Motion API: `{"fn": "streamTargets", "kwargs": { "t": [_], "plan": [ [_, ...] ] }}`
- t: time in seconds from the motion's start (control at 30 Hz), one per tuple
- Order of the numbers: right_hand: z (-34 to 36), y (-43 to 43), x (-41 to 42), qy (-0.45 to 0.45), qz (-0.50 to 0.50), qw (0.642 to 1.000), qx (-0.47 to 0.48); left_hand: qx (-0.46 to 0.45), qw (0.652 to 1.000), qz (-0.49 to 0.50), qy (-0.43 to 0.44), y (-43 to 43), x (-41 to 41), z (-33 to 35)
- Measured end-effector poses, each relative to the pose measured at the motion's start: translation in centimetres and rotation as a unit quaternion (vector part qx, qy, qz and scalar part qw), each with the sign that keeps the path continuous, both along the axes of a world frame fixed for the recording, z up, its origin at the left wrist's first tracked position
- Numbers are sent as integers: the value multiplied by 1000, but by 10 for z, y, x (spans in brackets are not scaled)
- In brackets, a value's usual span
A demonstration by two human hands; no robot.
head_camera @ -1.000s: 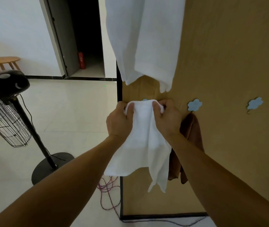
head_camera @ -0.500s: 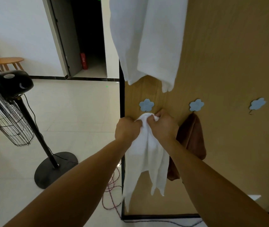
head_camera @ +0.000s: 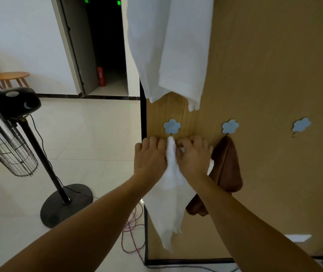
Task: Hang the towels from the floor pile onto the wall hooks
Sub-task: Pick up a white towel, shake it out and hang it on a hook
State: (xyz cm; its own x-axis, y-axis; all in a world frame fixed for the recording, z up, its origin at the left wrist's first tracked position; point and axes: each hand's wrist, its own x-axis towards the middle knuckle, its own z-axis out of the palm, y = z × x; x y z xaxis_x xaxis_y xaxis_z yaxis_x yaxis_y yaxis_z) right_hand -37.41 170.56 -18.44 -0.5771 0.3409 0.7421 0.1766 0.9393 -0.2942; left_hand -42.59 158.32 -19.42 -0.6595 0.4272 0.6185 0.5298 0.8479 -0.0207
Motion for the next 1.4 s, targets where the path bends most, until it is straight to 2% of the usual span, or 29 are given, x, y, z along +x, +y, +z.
{"fn": "streamTargets", "kwargs": {
  "t": [0.07,0.13,0.17,0.2,0.23,0.3,0.33,0.37,0.47,0.5,0.53,0.6,0.63,0.67,0.7,0.73,0.83,0.9,0.97,1.03,1.13,1.23,1.4],
  "plan": [
    [-8,1,1,-94,37,994,-30,-60,997,-57,0,-5,-9,0],
    [-17,0,5,-113,56,985,-115,-87,985,-115,-94,-7,-14,0],
    [-21,1,7,-111,88,976,-165,-55,977,-134,-159,-9,-13,-1],
    [-24,3,9,-123,136,959,-216,25,963,-142,-226,-10,-9,-3],
    [-27,5,11,-143,183,936,-264,128,934,-152,-295,-11,-4,-6],
    [-29,6,15,-177,235,884,-362,290,839,-179,-425,-9,6,-12],
    [-29,4,16,-190,243,861,-405,325,805,-184,-461,-8,11,-15],
    [-29,3,17,-198,246,846,-430,327,795,-184,-476,-6,15,-17],
    [-31,4,18,-199,249,832,-454,305,815,-169,-462,-8,15,-23],
    [-31,8,19,-196,248,827,-464,325,800,-158,-480,-11,13,-23],
    [-31,12,21,-193,248,823,-473,361,762,-152,-516,-14,9,-22],
    [-35,19,25,-181,245,820,-485,423,656,-178,-600,-21,2,-19],
    [-38,22,27,-174,246,820,-486,432,619,-194,-627,-22,0,-20],
    [-41,25,27,-176,246,823,-481,422,614,-196,-637,-22,-2,-20],
    [-45,25,26,-190,243,825,-473,408,637,-184,-628,-19,-4,-23],
    [-49,25,23,-213,240,827,-461,390,681,-160,-599,-16,-5,-26],
    [-60,25,8,-285,209,846,-399,259,835,-106,-474,-5,-6,-41],
    [-65,25,0,-277,211,862,-368,212,874,-115,-421,1,1,-50],
    [-72,23,-2,-275,207,882,-321,199,888,-93,-404,1,9,-57],
    [-80,21,3,-296,187,892,-287,148,901,-66,-403,-3,13,-64],
    [-85,21,15,-295,174,884,-320,102,898,-58,-424,-15,14,-68],
    [-85,22,25,-274,163,904,-284,111,895,-65,-428,-23,16,-66],
    [-77,14,60,-247,129,905,-320,140,892,-64,-425,-36,24,-68]
  ]
}}
